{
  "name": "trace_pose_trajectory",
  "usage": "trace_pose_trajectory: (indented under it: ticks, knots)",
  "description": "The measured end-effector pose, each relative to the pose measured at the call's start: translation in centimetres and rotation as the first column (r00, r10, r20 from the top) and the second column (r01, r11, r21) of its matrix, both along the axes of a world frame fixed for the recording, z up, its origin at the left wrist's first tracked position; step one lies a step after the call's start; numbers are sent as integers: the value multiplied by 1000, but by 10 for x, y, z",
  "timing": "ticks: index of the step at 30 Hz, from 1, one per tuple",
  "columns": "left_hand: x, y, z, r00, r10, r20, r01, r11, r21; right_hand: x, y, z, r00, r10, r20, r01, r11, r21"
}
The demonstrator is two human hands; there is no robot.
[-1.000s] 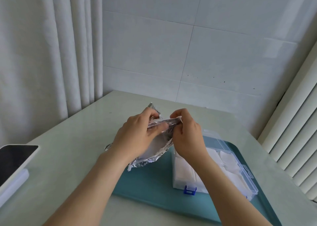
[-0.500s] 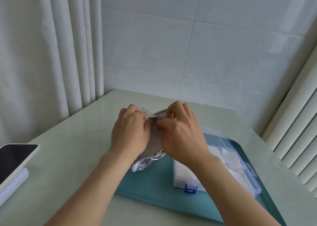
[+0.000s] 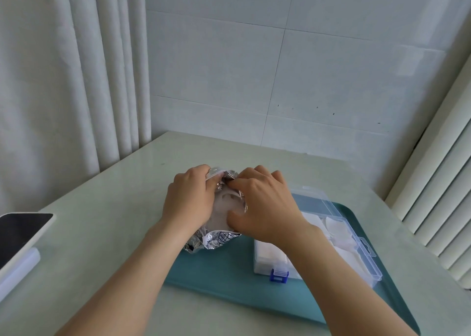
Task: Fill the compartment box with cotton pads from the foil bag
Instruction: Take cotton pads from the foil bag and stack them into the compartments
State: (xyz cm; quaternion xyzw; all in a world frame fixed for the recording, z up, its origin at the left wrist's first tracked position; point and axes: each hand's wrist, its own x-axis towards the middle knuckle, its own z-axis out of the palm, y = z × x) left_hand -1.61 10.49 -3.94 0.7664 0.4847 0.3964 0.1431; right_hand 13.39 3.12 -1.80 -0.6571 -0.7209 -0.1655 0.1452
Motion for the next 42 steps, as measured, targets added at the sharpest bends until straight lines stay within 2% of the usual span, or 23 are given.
trace_pose_trajectory:
  ticks: [5, 10, 16, 19, 21, 23, 26, 29, 35, 42]
  knots:
    - [1, -3, 5, 998, 52, -28, -54, 996, -76, -3, 1, -1, 1000, -2, 1, 2, 1000, 17]
    - [-3, -7, 8, 1000, 6, 18, -2, 978, -209, 3, 4, -6, 998, -40, 51, 40, 999, 12]
    - [-6, 1, 7, 978, 50, 203, 0, 971, -237, 11, 5, -5, 989, 121, 85, -124, 992, 34]
    - [-5, 4, 4, 951, 90, 295, -15, 968, -249, 11, 5, -7, 984, 97, 148, -101, 995, 17]
    - [-5, 6, 2, 927, 111, 358, -11, 963, -269, 7, 3, -4, 992, 82, 97, -80, 997, -22]
    - [-6, 6, 2, 900, 121, 419, 10, 954, -298, 2, 0, 0, 993, 92, -74, -97, 993, -70]
    - [-5, 4, 2, 865, 112, 488, 78, 933, -352, -4, -3, 0, 923, 97, -372, -131, 989, -67]
    - [-6, 5, 2, 854, 73, 516, 145, 918, -370, -5, 0, -3, 854, 32, -519, -70, 996, -55]
    - [1, 2, 3, 864, -13, 503, 220, 909, -354, -4, 11, -18, 837, -24, -546, 46, 999, 27]
    - [0, 7, 1, 855, 67, 514, 133, 930, -344, -4, 10, -20, 874, 37, -484, -40, 999, 4]
